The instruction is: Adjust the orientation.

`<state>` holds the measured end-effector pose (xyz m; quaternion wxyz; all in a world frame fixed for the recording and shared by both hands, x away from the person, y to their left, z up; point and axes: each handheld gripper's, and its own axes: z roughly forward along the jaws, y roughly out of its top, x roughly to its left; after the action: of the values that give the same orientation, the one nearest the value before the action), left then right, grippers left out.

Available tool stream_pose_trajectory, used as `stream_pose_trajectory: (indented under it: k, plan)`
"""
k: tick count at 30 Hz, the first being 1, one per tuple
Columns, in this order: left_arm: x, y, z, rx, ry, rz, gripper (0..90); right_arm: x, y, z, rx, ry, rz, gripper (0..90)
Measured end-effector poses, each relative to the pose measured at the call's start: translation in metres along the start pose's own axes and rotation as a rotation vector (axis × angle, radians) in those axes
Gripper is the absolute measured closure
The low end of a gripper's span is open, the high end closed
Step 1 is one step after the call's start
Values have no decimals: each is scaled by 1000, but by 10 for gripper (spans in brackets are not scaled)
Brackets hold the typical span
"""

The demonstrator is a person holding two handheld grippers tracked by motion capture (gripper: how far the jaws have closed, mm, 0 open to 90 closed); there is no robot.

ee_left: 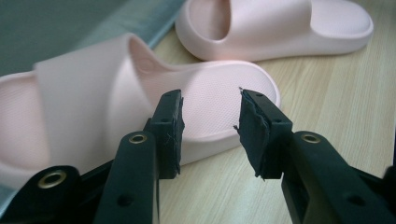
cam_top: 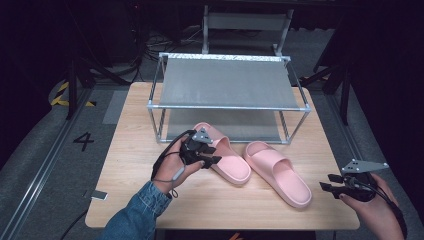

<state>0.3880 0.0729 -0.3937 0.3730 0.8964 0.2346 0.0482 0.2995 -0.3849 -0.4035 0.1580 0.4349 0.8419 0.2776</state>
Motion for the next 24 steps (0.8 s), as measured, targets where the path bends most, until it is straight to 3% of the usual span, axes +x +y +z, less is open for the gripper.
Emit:
stream_pose_trajectory:
  k: [6, 13, 24]
  plan:
    - [-3, -2, 20, 36, -3, 17, 618, 1, 0, 2, -2, 4, 2, 543]
    - [1, -9, 34, 21, 31, -9, 614, 1, 0, 3, 3, 6, -3, 547]
    - [0, -19, 22, 100, 88, -42, 618, 0, 5, 5, -2, 12, -11, 547]
